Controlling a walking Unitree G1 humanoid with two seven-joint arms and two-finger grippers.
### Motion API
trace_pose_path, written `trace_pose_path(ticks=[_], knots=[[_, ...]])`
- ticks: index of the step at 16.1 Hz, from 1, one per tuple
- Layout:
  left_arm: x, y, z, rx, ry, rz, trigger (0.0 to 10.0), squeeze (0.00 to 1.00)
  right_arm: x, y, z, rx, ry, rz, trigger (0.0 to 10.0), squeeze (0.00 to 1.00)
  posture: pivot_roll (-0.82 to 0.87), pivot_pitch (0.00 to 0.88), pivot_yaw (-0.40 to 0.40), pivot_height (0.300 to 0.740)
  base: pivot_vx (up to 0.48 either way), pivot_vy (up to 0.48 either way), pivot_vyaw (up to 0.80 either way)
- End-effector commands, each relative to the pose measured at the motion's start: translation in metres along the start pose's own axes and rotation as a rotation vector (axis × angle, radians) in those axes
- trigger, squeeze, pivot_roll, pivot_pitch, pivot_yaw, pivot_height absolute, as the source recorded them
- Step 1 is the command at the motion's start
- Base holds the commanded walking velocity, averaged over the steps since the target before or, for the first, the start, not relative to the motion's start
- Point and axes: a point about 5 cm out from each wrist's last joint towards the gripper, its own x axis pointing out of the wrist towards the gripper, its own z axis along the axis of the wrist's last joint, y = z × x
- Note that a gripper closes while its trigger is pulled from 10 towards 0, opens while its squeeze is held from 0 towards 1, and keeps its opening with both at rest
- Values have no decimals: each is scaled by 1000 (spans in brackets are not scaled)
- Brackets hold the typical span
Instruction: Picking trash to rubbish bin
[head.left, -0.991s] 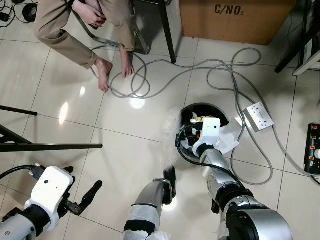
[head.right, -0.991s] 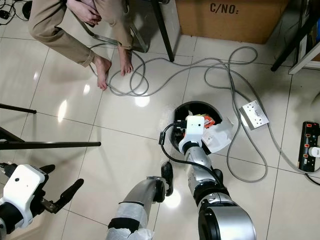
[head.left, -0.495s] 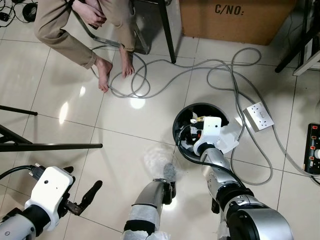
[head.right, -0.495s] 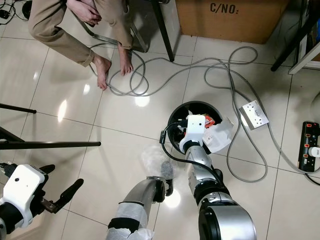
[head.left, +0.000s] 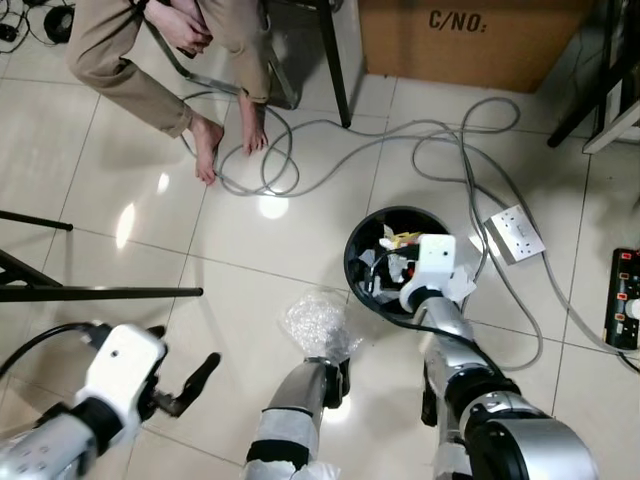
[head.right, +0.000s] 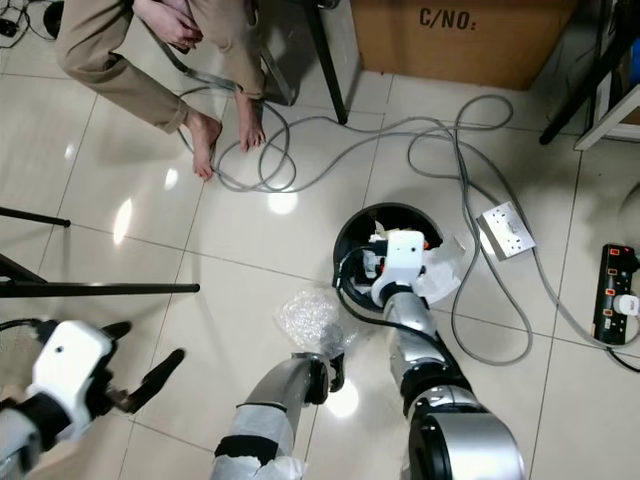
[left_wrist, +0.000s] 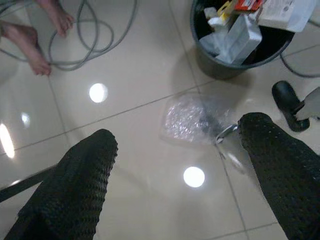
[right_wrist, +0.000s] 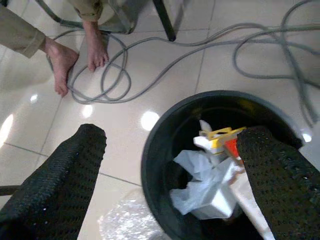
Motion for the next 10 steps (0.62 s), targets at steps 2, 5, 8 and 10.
trace_pose_path(ticks=[2,5,8,10], knots=[[12,-2,-10,-23,20,9,10000,0,-10,-1,-18,-18,42,2,10000,1000,308,502,220,740,0,0,0],[31,-5,-6,-30,-25,5,10000,0,-12,-10,-16,-39,28,-20,10000,1000,248,448,189,740,0,0,0],[55,-10,-1,-44,-73,3,10000,0,-16,-23,-15,-60,9,-52,10000,1000,175,393,157,740,0,0,0],[72,-13,5,-61,-111,-2,10000,0,-21,-31,-15,-77,-18,-77,10000,1000,122,359,144,740,0,0,0]])
